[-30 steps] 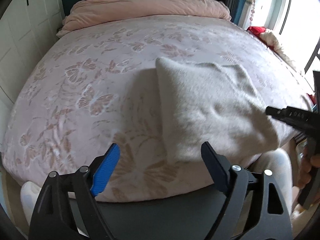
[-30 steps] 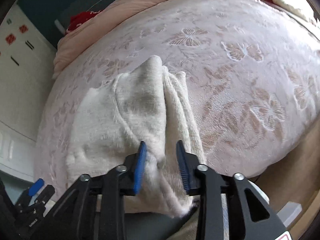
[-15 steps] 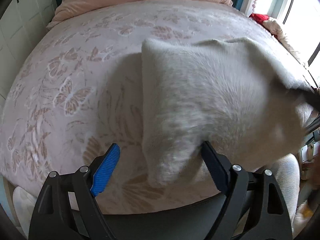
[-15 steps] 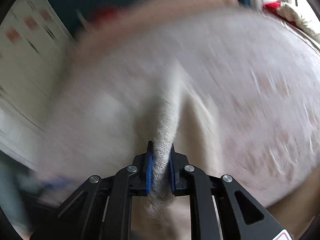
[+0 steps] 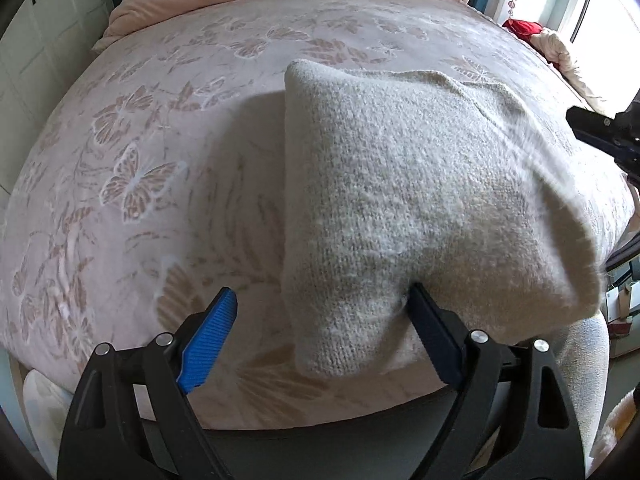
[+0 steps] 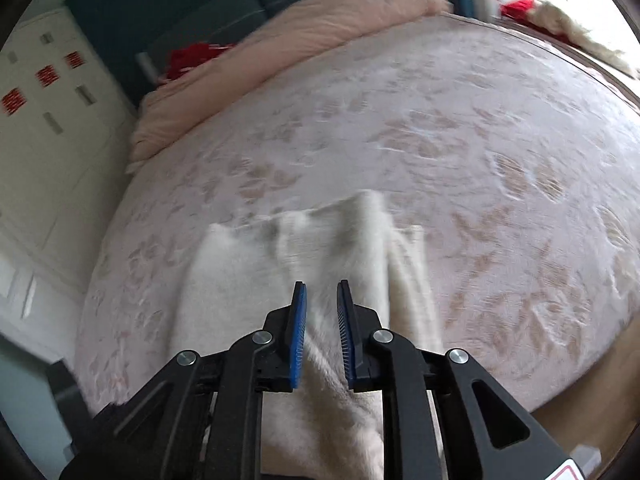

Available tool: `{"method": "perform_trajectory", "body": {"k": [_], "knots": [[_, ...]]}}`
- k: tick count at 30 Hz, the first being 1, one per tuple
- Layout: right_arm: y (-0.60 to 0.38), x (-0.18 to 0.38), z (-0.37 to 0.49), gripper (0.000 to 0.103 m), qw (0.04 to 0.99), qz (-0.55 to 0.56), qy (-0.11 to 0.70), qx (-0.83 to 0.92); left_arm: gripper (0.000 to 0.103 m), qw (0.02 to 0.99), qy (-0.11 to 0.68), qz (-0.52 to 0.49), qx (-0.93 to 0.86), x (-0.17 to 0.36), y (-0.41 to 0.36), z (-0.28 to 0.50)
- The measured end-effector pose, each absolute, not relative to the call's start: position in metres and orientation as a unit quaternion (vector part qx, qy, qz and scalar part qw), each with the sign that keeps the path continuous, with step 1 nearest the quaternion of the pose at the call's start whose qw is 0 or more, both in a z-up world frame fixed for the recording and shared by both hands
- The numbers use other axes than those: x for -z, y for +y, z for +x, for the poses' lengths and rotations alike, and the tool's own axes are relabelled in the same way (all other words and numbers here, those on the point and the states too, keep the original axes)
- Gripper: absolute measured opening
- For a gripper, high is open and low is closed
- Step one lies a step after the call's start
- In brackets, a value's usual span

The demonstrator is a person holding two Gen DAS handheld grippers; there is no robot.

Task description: Fold small clothes

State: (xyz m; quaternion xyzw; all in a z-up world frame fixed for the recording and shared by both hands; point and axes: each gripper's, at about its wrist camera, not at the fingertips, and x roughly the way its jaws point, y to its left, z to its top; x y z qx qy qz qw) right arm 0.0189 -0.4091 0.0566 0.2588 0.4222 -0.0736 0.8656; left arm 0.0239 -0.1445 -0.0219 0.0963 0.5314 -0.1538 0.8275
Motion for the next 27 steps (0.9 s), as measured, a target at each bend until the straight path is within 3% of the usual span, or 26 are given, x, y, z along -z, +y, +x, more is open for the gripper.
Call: {"method": "perform_trajectory", "body": {"k": [5,8,10,12,13,17,22,24,27], "knots": [[-0.385,-0.067,0.01,0.019,0.876,0.236,0.42,0.018,0.086,0.829,0.528,0.101,0.153,0.025,-0.145,0.025],[-0.37,0.003,0.026,0.014,0.84,0.178,0.512,0.041,0.086,0.828,0.531,0.098,0.152,0.026,-0.144,0.025],[-0.373,0.027,0.023,0.01,0.844,0.181,0.503,0.046,0.086,0.828,0.531,0.097,0.154,0.025,-0.143,0.024],[-0.375,0.007,0.023,0.01,0.837,0.205,0.504,0.05,0.086,0.826,0.533,0.099,0.157,0.023,-0.141,0.023],[-0.373,-0.011,0.022,0.019,0.848,0.219,0.481,0.035,0.086,0.827,0.531,0.101,0.156,0.021,-0.14,0.021],[-0.352,-0.046,0.026,0.02,0.862,0.225,0.453,-0.026,0.085,0.832,0.526,0.077,0.159,0.006,-0.128,0.016],[-0.302,-0.01,0.062,0.02,0.835,0.209,0.501,-0.086,0.085,0.836,0.526,0.059,0.143,-0.006,-0.102,0.01],[-0.279,0.033,0.078,0.013,0.82,0.166,0.542,-0.08,0.085,0.835,0.531,0.057,0.132,-0.006,-0.093,0.01],[-0.277,-0.003,0.079,0.018,0.833,0.169,0.522,-0.071,0.085,0.835,0.535,0.046,0.123,-0.007,-0.083,0.012]]}}
